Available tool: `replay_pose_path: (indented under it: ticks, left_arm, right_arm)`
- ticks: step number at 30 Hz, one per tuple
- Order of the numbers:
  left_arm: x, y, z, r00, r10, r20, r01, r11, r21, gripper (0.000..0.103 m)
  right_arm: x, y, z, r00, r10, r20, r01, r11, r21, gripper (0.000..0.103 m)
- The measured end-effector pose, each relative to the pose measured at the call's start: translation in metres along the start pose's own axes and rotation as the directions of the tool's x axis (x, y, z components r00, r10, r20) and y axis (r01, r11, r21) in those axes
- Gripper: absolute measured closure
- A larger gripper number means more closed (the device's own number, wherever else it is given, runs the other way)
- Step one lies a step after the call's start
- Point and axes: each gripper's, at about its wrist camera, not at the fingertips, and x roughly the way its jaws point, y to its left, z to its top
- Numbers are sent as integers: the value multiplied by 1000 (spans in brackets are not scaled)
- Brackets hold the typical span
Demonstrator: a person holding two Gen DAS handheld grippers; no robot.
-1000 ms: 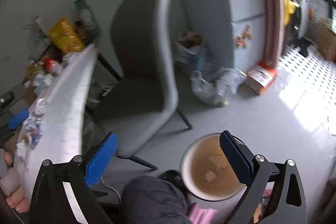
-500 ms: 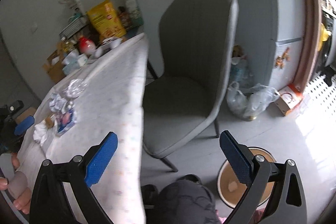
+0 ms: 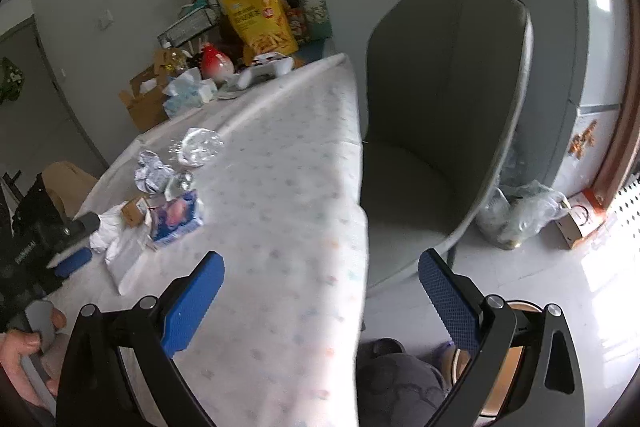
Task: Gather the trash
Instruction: 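Move both open grippers back over the table toward the trash, then grasp the white paper sheet with left gripper while right grasps blue packet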
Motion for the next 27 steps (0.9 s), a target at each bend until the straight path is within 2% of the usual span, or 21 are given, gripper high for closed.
replay_pose_path:
  ticks: [7, 10, 12, 16, 17, 18, 19, 20, 21, 23, 27]
  left_arm:
    - [20, 36, -1, 996, 72, -52, -77, 992, -97, 8]
    - [27, 41, -1, 994, 92, -66, -99, 989, -112, 18]
    - [32, 42, -1, 991, 112, -70, -120, 986, -116, 27]
    - [39, 39, -1, 986, 153, -66, -159, 983, -95, 34]
    - [41, 38, -1, 983, 170, -66, -175, 981, -82, 42]
    - [43, 36, 0, 981, 184, -69, -188, 980, -69, 57]
    - [44, 35, 0, 979, 191, -75, -196, 979, -63, 66]
    - [45, 35, 1, 977, 198, -83, -203, 977, -62, 87]
    - [44, 37, 1, 977, 195, -91, -202, 976, -77, 94]
    - [34, 41, 1, 980, 188, -61, -194, 974, -112, 96]
    - [6, 43, 4, 982, 191, 11, -188, 975, -120, 96]
  right_arm:
    - [18, 18, 7, 998, 57, -33, -58, 998, -3, 8]
    - [27, 29, 7, 996, 77, -53, -79, 997, -28, 8]
    - [32, 35, 8, 994, 85, -61, -88, 995, -37, 8]
    - [39, 46, 10, 991, 107, -80, -111, 992, -51, 8]
    - [39, 48, 11, 991, 110, -82, -115, 992, -53, 8]
    - [40, 50, 11, 990, 113, -84, -118, 991, -56, 8]
    - [40, 51, 11, 990, 115, -86, -121, 991, -57, 8]
    - [41, 53, 11, 989, 118, -88, -123, 991, -58, 8]
    - [41, 53, 11, 989, 118, -90, -124, 990, -60, 8]
    - [43, 55, 11, 989, 116, -90, -122, 990, -65, 8]
    - [49, 57, 11, 989, 109, -100, -117, 990, -79, 8]
